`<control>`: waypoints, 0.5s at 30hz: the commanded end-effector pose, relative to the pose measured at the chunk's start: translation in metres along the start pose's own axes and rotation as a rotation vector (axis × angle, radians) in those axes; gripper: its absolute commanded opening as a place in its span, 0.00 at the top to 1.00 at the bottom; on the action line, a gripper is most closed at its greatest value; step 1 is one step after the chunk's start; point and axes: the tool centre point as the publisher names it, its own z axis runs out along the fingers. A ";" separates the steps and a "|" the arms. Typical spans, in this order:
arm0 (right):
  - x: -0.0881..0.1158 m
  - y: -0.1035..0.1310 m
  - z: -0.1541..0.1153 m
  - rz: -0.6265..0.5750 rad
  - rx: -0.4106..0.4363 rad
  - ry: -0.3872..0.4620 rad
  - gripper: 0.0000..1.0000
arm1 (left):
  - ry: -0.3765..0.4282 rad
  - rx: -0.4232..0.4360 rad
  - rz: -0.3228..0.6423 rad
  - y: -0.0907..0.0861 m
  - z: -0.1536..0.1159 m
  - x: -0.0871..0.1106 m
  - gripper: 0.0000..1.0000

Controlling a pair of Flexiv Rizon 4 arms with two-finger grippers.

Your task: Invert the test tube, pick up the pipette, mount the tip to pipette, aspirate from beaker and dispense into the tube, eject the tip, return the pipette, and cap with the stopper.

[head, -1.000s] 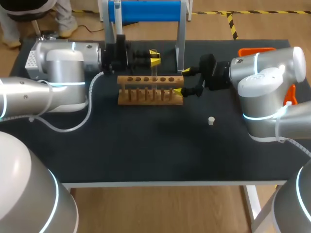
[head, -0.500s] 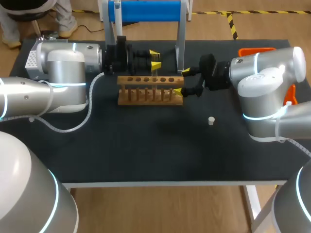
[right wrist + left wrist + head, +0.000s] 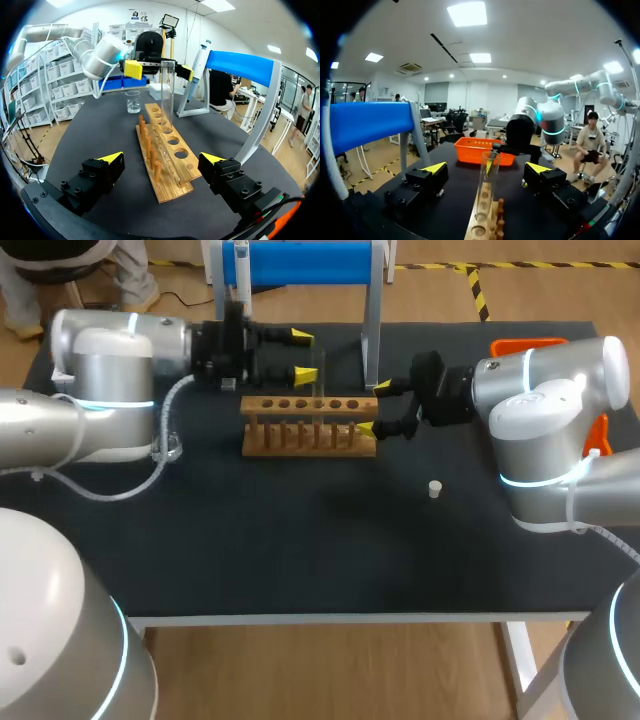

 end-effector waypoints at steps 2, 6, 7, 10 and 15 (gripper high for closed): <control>0.000 0.000 0.000 0.000 0.001 0.000 0.00 | -0.044 -0.046 -0.026 -0.016 -0.055 0.026 0.00; 0.000 0.000 0.000 0.000 0.001 0.000 0.00 | -0.095 -0.082 -0.066 -0.015 -0.090 0.031 0.00; 0.000 0.000 0.000 0.000 0.001 0.000 0.00 | -0.111 -0.092 -0.073 -0.014 -0.100 0.031 0.00; 0.000 0.000 0.000 0.000 0.001 0.000 0.00 | -0.160 -0.107 -0.095 -0.010 -0.123 0.031 0.00; 0.000 0.000 0.000 0.000 0.001 0.000 0.00 | -0.181 -0.122 -0.106 -0.009 -0.129 0.031 0.00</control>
